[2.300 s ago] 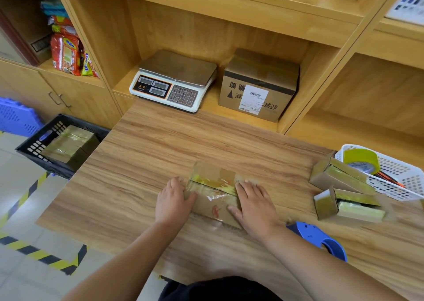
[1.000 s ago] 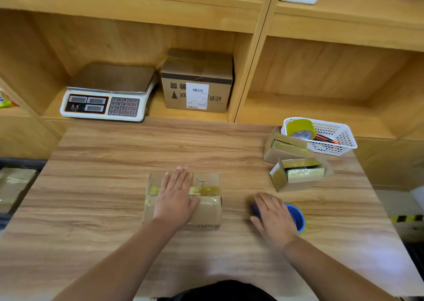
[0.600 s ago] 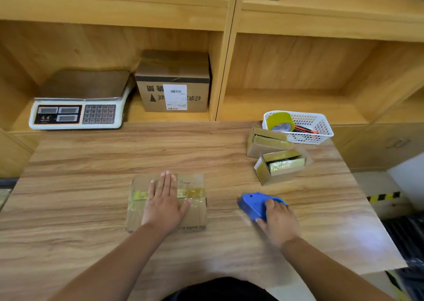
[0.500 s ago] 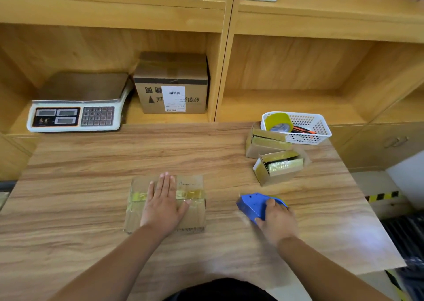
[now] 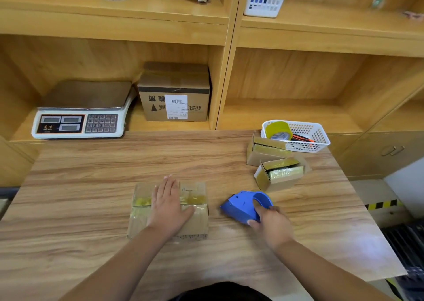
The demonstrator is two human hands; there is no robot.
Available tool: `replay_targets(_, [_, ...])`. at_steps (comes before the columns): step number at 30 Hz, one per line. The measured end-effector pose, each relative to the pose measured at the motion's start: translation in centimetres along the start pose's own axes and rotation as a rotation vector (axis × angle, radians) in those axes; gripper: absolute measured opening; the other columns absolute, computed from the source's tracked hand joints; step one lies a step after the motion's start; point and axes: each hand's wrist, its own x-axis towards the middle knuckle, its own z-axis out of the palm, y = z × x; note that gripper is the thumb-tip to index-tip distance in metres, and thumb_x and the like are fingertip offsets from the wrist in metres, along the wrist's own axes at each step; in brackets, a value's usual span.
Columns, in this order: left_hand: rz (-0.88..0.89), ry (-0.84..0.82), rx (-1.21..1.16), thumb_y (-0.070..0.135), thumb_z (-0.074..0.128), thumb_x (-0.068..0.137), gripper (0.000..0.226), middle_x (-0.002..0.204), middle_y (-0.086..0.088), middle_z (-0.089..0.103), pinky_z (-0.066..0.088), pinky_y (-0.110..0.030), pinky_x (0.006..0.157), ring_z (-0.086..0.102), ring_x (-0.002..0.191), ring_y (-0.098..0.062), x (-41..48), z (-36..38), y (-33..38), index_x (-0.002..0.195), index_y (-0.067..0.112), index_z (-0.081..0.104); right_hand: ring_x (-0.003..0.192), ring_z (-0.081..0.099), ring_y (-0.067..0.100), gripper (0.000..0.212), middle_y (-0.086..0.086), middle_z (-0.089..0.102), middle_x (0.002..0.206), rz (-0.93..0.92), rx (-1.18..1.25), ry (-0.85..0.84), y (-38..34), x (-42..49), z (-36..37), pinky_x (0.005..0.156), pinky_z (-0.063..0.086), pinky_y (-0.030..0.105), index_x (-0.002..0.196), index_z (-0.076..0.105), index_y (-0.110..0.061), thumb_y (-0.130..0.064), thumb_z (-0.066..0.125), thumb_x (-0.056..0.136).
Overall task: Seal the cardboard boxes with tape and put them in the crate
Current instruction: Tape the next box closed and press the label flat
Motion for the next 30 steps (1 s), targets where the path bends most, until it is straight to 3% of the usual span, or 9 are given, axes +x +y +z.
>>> replay_targets(4, [0.128,-0.032,-0.235,0.052,0.063,0.073,0.099,0.158,0.008,0.007,0.001,-0.029,0.114,-0.003,0.144,-0.01,0.3,-1.6,2.0,0.151,0.022,0.01,0.1,0.06,0.018,0.033,-0.002,0.068,0.079,-0.154,0.108,0.193,-1.5,-0.5,-1.7,0.096,0.02,0.014,0.103,0.064,-0.019,-0.045,0.063,0.083])
replay_targets(7, [0.261,-0.036,-0.334,0.04,0.069,0.075,0.091,0.155,0.005,0.022,0.008,-0.023,0.113,0.009,0.142,-0.01,0.6,-2.9,3.3,0.15,0.021,0.021,0.071,0.066,0.022,0.038,-0.001,0.061,0.056,-0.243,0.117,0.324,-2.2,-0.6,-3.1,0.087,0.03,0.019,0.085,0.071,-0.012,-0.031,0.089,0.057])
replay_targets(11, [0.319,0.065,-0.396,0.022,0.068,0.081,0.067,0.144,0.003,0.042,0.014,-0.02,0.111,0.025,0.136,-0.013,1.0,-4.4,3.9,0.143,0.021,0.04,0.056,0.064,0.015,0.052,-0.004,0.057,0.049,-0.376,0.099,0.389,-2.8,-0.6,-4.7,0.086,0.042,0.027,0.081,0.072,-0.012,-0.029,0.097,0.039])
replay_targets(15, [0.332,0.087,-0.4,0.016,0.071,0.079,0.035,0.11,0.006,0.064,0.025,-0.012,0.096,0.043,0.118,-0.012,1.0,-5.4,4.3,0.113,0.022,0.069,0.062,0.066,0.018,0.041,-0.004,0.062,0.055,-0.385,0.133,0.373,-2.7,-0.5,-5.4,0.092,0.036,0.028,0.074,0.071,-0.013,-0.025,0.096,0.044])
replay_targets(18, [0.249,0.074,-0.503,0.018,0.07,0.081,0.012,0.087,0.018,0.064,0.033,-0.012,0.086,0.048,0.102,-0.005,0.8,-5.9,4.7,0.089,0.025,0.075,0.065,0.066,0.019,0.037,-0.003,0.064,0.06,-0.38,0.175,0.308,-2.7,-0.6,-5.9,0.093,0.047,0.036,0.076,0.071,-0.011,-0.023,0.094,0.049])
replay_targets(23, [0.203,0.04,-0.552,0.019,0.066,0.085,0.021,0.091,0.016,0.065,0.037,-0.021,0.084,0.049,0.101,-0.003,0.8,-6.5,4.9,0.074,0.037,0.064,0.074,0.067,0.024,0.032,0.004,0.068,0.073,-0.37,0.251,0.272,-2.5,-0.3,-6.5,0.102,0.036,0.044,0.091,0.072,-0.005,-0.017,0.086,0.065])
replay_targets(26, [0.179,0.111,-0.627,0.017,0.064,0.086,0.021,0.097,0.023,0.061,0.035,-0.018,0.083,0.049,0.102,0.002,1.0,-6.7,5.2,0.072,0.032,0.063,0.095,0.063,0.026,0.036,0.006,0.069,0.095,-0.394,0.292,0.291,-2.6,-0.3,-7.0,0.11,0.025,0.035,0.109,0.067,-0.008,-0.017,0.077,0.076])
replay_targets(28, [0.137,0.116,-0.73,0.013,0.064,0.085,0.024,0.084,0.023,0.063,0.037,-0.011,0.074,0.054,0.086,0.006,1.2,-6.9,5.5,0.069,0.031,0.063,0.117,0.05,0.025,0.043,0.005,0.063,0.119,-0.378,0.326,0.279,-2.9,-0.1,-7.4,0.11,0.011,0.021,0.128,0.056,-0.013,-0.023,0.066,0.087])
replay_targets(30, [0.053,0.069,-0.856,0.011,0.062,0.085,0.024,0.062,0.021,0.061,0.037,-0.008,0.056,0.052,0.059,0.007,1.4,-7.3,5.8,0.069,0.028,0.065,0.124,0.034,0.019,0.048,0.0,0.054,0.132,-0.356,0.37,0.278,-3.3,0.0,-7.6,0.107,0.012,0.019,0.137,0.046,-0.016,-0.026,0.058,0.092])
